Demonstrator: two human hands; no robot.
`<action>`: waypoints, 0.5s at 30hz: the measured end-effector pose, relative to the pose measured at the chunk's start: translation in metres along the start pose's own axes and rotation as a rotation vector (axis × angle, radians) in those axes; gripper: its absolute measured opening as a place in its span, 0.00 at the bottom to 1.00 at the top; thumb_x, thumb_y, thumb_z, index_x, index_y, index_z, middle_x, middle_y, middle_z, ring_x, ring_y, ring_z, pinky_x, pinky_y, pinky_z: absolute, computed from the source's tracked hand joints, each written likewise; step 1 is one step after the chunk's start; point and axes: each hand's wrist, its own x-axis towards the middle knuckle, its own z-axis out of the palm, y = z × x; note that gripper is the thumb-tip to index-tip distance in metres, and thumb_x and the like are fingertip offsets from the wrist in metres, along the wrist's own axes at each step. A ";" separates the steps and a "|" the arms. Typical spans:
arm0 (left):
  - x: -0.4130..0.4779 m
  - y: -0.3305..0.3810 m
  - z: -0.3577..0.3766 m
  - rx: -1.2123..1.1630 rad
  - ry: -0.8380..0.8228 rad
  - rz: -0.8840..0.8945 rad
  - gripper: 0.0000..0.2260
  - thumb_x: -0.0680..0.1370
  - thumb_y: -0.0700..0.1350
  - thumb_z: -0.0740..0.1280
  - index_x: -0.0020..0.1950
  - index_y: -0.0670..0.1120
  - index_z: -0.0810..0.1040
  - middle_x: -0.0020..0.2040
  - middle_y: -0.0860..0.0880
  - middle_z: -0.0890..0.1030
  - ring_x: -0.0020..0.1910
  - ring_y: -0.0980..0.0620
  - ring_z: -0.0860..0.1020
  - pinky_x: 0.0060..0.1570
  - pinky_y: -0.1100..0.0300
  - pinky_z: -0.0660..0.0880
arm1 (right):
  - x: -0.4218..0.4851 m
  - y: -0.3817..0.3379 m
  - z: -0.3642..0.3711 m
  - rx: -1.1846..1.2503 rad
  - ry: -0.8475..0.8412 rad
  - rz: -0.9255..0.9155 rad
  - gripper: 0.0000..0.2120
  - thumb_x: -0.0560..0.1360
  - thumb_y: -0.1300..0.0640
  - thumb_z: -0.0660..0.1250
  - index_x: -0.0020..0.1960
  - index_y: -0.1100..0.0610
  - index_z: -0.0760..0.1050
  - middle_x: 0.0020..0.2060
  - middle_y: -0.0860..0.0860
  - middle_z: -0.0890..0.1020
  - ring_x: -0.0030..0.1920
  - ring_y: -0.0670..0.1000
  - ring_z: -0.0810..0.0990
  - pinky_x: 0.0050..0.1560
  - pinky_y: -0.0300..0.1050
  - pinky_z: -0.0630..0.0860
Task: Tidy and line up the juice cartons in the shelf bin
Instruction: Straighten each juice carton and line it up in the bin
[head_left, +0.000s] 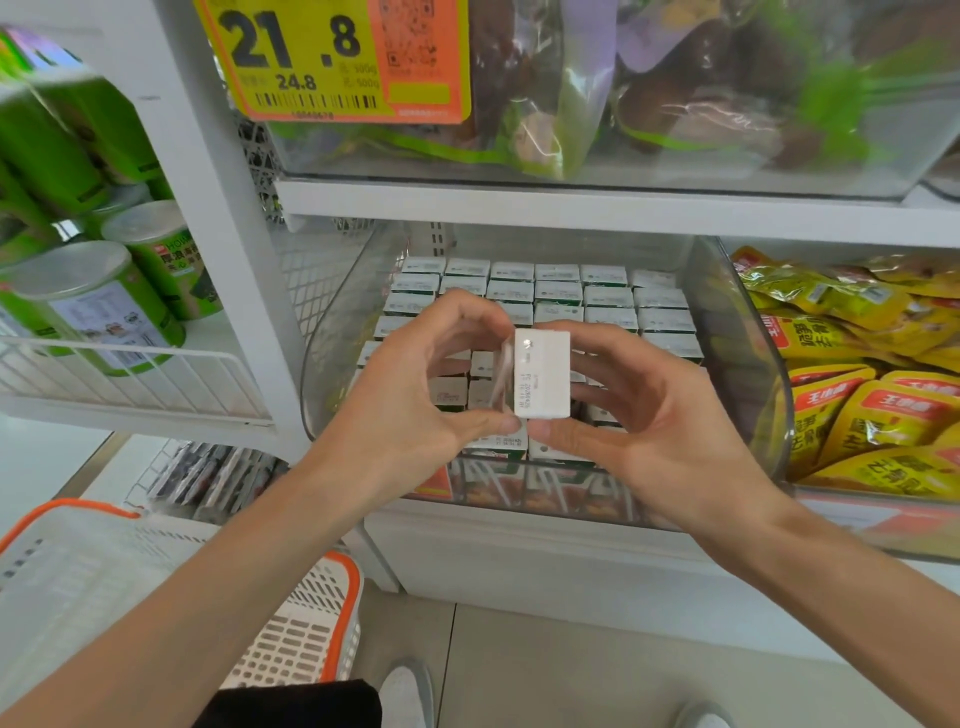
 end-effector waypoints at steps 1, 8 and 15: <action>0.000 0.000 0.000 -0.001 0.001 0.000 0.27 0.68 0.38 0.83 0.61 0.54 0.76 0.60 0.65 0.82 0.65 0.66 0.78 0.69 0.64 0.73 | 0.000 0.000 0.000 0.006 0.000 0.005 0.29 0.67 0.58 0.81 0.67 0.52 0.79 0.62 0.43 0.85 0.67 0.46 0.82 0.68 0.53 0.79; 0.000 0.000 0.002 -0.013 0.026 0.000 0.26 0.68 0.44 0.84 0.60 0.53 0.76 0.59 0.61 0.83 0.63 0.59 0.80 0.67 0.48 0.76 | 0.001 -0.004 0.001 0.133 0.002 0.054 0.29 0.68 0.60 0.80 0.67 0.54 0.77 0.62 0.43 0.85 0.64 0.47 0.84 0.69 0.44 0.78; 0.000 0.000 0.004 -0.010 0.045 0.005 0.25 0.69 0.46 0.83 0.60 0.57 0.75 0.60 0.64 0.82 0.64 0.62 0.79 0.64 0.55 0.77 | 0.000 -0.010 0.001 0.008 0.078 0.012 0.30 0.66 0.53 0.83 0.65 0.50 0.79 0.57 0.48 0.84 0.60 0.49 0.85 0.62 0.48 0.83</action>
